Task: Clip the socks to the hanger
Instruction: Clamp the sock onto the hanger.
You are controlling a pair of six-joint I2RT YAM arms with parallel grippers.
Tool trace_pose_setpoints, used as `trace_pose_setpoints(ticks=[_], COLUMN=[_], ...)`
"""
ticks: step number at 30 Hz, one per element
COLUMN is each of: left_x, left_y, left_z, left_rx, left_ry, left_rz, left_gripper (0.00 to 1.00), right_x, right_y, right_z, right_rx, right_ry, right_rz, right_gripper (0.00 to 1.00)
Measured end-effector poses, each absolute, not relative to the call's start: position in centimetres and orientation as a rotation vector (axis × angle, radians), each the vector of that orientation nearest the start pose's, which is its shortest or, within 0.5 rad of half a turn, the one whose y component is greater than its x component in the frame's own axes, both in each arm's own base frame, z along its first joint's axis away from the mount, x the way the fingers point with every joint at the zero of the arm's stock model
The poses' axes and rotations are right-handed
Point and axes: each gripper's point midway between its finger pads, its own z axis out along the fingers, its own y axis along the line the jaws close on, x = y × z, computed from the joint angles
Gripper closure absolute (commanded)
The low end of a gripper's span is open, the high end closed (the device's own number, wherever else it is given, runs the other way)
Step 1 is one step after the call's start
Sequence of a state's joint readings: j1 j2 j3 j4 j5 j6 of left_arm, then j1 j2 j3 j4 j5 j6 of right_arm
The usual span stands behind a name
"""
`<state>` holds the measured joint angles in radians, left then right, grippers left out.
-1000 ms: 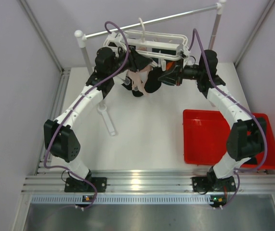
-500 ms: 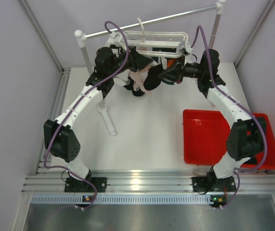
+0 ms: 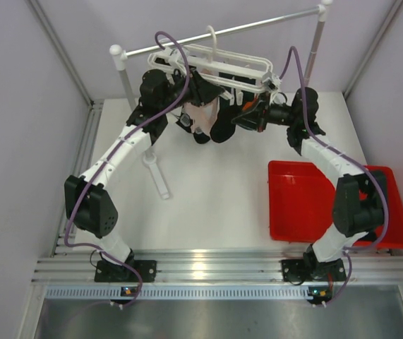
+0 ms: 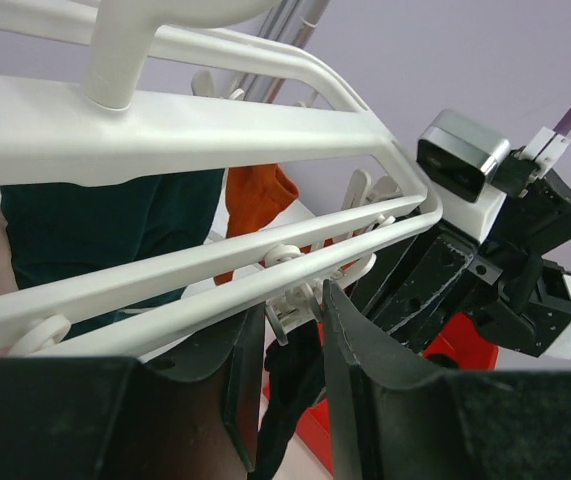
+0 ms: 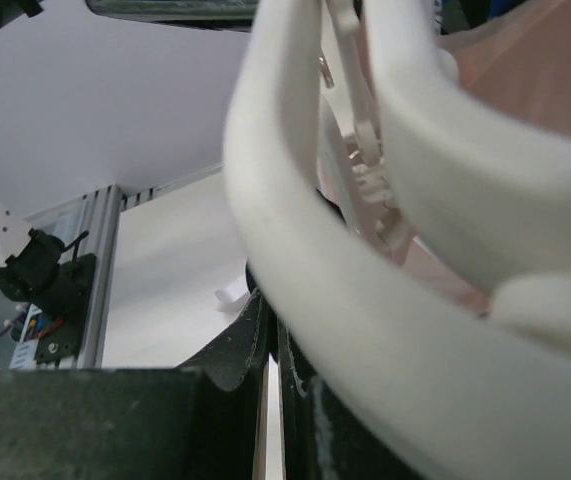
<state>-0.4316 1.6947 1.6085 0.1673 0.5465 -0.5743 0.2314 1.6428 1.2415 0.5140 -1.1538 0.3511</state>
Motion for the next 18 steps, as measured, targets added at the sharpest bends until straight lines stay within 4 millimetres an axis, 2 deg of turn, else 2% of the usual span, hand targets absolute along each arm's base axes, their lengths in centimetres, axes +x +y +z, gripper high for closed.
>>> trace_pose_setpoints(ticks=[3,7,10,14,18], left_x=[42.3,42.4,42.3,42.1,41.9], left_y=[-31.6,-31.8,-32.1,-32.6,-32.8], left_z=[39.6,39.4,39.4,39.5,39.4], left_rx=[0.356,0.345,0.338,0.334,0.338], left_ry=[1.589,1.596,1.599,1.606,1.61], left_rz=[-1.191,-1.185,-1.18,-1.175,-1.173], left_gripper=[1.0,1.0,1.0,1.0,1.0], right_x=[37.9,37.8,37.1,36.3,37.0], right_y=[25.6,25.4,25.3,24.9,24.3], right_z=[30.4,30.5,30.7,29.8,29.6], right_rx=[-0.846,-0.806,-0.824,-0.847,-0.881], right_ry=[1.466,1.51,1.501,1.505,1.479], right_rz=[1.221,1.059,0.925,0.729,0.554], right_gripper=[1.0,1.0,1.0,1.0,1.0])
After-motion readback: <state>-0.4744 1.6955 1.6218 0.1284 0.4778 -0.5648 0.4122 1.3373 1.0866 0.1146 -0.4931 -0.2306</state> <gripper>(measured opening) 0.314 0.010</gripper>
